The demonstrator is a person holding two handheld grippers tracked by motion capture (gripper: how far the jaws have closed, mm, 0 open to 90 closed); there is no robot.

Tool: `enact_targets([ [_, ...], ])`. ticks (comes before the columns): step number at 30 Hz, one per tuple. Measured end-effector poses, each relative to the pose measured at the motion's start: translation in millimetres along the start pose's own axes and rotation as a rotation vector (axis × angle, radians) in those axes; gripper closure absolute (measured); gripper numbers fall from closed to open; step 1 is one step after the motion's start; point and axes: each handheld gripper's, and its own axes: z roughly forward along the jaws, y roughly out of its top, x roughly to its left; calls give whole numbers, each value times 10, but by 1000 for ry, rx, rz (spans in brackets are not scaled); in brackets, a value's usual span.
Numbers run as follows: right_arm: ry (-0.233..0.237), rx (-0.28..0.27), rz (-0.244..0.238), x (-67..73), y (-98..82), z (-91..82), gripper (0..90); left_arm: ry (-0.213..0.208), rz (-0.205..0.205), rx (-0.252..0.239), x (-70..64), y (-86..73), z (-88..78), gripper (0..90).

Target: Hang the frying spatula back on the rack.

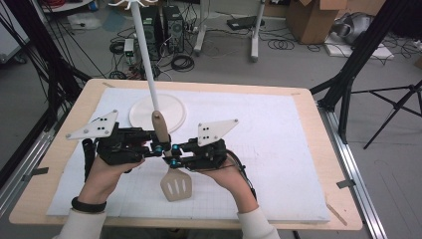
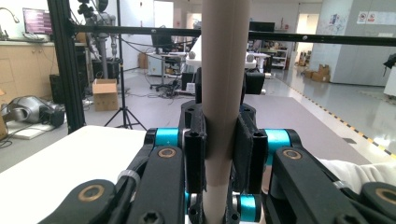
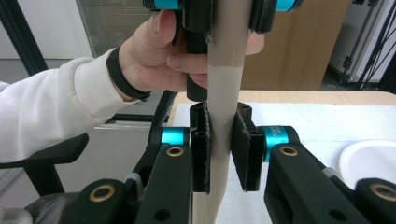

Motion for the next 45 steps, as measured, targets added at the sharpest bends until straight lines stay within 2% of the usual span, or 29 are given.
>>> enact_targets([
  [13, -72, -9, 6, 41, -4, 35, 789, 50, 28, 5, -28, 8, -9, 759],
  [25, -59, -14, 5, 43, 0, 36, 789, 21, 14, -6, -2, 8, -23, 759],
  [28, -70, -22, 3, 51, 6, 35, 790, 27, 22, -19, -8, 5, -20, 758],
  [33, -80, -21, -3, 53, 9, 42, 787, 38, 25, -7, -17, 20, -18, 759],
  [35, -83, -23, -19, 64, 9, 48, 752, 41, 12, 0, -11, 25, -24, 760],
  [36, -110, -34, -38, 74, 11, 54, 652, 37, 2, -1, -4, 22, -28, 760],
  [39, -122, -41, -39, 84, 16, 33, 579, 34, -4, -11, 5, 29, -58, 760],
  [41, -140, -46, -33, 78, 9, -4, 488, 38, 6, -11, 9, 42, -84, 760],
  [42, -146, -52, -28, 73, 6, -31, 441, 42, 8, -11, 12, 49, -99, 759],
  [45, -185, -79, -18, 74, -14, -158, 378, 52, 12, -9, 24, 69, -149, 759],
])
